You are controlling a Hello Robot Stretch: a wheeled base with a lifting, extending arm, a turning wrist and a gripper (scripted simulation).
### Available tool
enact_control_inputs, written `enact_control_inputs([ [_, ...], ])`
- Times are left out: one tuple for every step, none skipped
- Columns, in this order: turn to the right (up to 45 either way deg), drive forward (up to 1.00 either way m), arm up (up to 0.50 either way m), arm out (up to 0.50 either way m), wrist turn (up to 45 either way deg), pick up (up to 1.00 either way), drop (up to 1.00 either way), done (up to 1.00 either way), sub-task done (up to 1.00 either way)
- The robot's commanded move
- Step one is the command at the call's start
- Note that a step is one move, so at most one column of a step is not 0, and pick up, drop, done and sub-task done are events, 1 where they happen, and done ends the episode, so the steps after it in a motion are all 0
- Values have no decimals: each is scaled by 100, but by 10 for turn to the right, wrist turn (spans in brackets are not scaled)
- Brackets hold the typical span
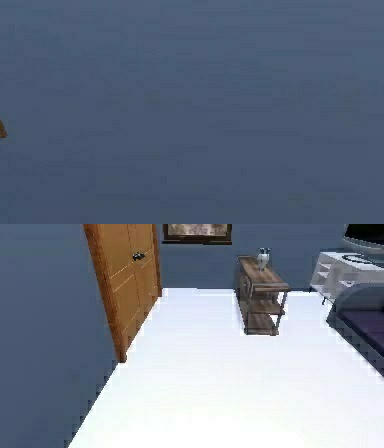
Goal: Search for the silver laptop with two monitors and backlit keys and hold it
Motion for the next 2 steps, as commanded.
enact_control_inputs([
  [-180,0,0,0,0,0,0,0,0],
  [0,40,0,0,0,0,0,0,0],
])
